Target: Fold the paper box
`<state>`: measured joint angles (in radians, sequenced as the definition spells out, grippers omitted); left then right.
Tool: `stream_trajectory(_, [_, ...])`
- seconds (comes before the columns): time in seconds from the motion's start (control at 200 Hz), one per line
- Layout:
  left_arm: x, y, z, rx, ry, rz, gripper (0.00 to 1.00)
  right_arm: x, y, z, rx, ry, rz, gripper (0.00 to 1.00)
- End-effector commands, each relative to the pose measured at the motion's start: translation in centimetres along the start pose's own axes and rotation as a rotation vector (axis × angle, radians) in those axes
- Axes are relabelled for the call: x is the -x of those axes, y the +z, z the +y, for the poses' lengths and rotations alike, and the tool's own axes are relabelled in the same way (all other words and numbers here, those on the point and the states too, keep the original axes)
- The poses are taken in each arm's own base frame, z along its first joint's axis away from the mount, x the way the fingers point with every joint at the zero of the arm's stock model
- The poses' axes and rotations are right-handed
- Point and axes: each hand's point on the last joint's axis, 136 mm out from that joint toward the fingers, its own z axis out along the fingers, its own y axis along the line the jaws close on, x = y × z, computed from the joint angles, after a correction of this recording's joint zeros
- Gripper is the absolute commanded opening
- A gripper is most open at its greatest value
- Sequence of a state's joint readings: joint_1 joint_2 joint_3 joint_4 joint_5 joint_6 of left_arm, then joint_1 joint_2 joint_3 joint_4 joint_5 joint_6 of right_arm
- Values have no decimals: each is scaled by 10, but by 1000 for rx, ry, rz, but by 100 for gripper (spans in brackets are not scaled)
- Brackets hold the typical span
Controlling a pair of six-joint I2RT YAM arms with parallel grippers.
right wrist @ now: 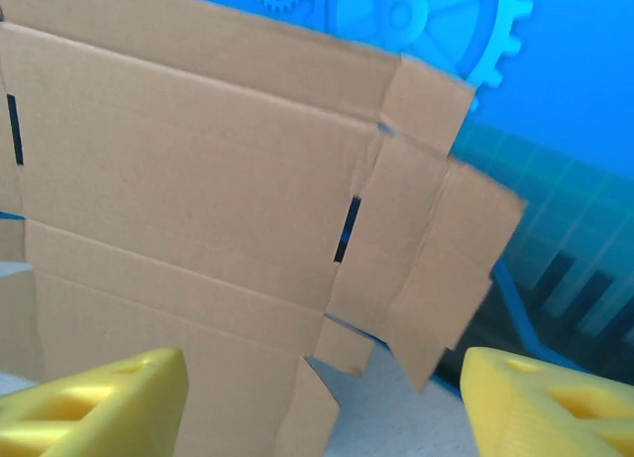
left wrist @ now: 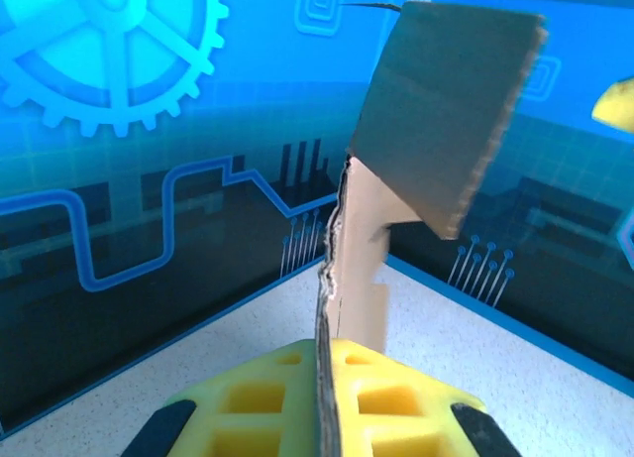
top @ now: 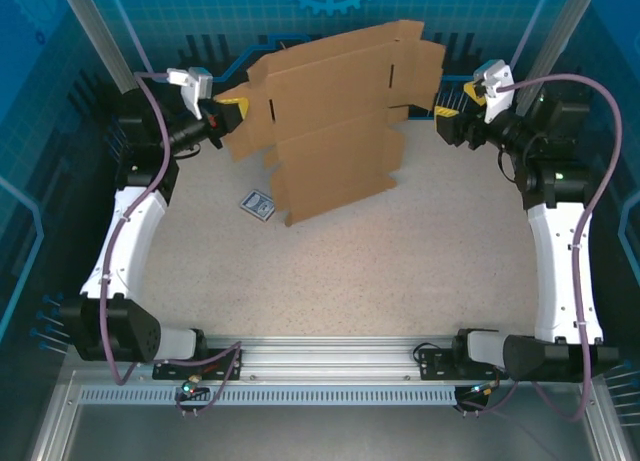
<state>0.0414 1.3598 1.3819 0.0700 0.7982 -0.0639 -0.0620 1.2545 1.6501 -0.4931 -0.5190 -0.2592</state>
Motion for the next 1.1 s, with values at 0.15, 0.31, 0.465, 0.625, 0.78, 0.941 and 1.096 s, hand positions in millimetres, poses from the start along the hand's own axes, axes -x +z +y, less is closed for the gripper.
stream_trajectory(0.15, [12, -5, -44, -109, 144, 32, 0, 49, -7, 42, 118, -239, -73, 79])
stream_trajectory(0.31, [13, -7, -62, -143, 206, 47, 0, 57, 9, 62, 183, -311, -66, 79])
stream_trajectory(0.465, [17, -11, -75, -167, 245, 49, 0, 60, 25, 73, 222, -358, -65, 79])
stream_trajectory(0.625, [20, -13, -83, -186, 265, 49, 0, 60, 39, 77, 238, -405, -50, 80])
stream_trajectory(0.78, [20, -11, -82, -183, 264, 52, 0, 68, 42, 78, 232, -455, -48, 80])
stream_trajectory(0.941, [19, -9, -81, -188, 263, 56, 0, 70, 46, 79, 236, -511, -46, 81])
stream_trajectory(1.096, [18, -8, -83, -194, 263, 59, 0, 61, 55, 83, 285, -524, -16, 81])
